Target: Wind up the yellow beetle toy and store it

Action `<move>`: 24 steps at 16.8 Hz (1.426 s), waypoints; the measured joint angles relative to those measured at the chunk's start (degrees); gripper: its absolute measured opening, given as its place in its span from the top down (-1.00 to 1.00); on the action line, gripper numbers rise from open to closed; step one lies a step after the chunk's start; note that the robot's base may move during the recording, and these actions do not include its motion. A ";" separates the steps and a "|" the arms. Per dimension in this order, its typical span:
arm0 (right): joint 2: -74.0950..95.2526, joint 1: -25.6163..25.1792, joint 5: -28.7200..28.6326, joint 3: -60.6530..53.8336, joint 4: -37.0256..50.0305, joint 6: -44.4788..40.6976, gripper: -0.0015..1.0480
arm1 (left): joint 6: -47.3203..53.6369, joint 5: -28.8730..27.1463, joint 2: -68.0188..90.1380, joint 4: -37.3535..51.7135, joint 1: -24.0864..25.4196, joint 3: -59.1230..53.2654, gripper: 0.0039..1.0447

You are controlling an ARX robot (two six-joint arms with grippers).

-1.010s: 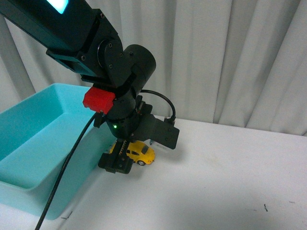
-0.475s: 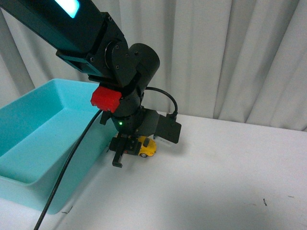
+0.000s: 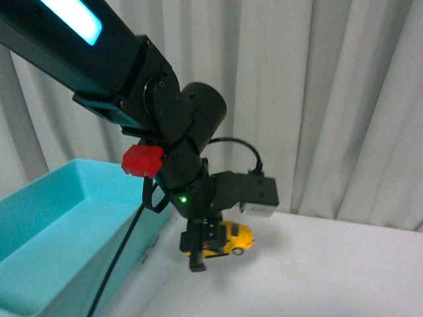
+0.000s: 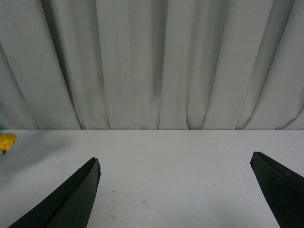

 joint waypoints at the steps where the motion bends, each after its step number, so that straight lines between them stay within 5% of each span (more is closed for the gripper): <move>1: 0.00 0.00 0.00 0.00 0.02 -0.02 -0.87 | -3.65 4.44 -4.26 1.51 0.17 -0.04 0.23; 4: 0.00 0.00 0.00 0.00 0.02 -0.02 -0.87 | -16.06 11.69 -16.20 9.38 5.07 -1.11 0.23; 7: 0.00 0.00 0.00 0.00 0.02 -0.02 -0.87 | -29.64 12.66 -21.79 18.75 13.42 -6.25 0.23; 15: 0.00 0.00 0.00 0.00 0.02 0.00 -0.87 | -42.53 -8.41 -16.00 22.62 23.58 -18.88 0.23; 24: 0.00 0.00 0.00 0.00 0.02 -0.02 -0.87 | -42.40 -17.51 -3.17 23.96 25.46 -18.84 0.23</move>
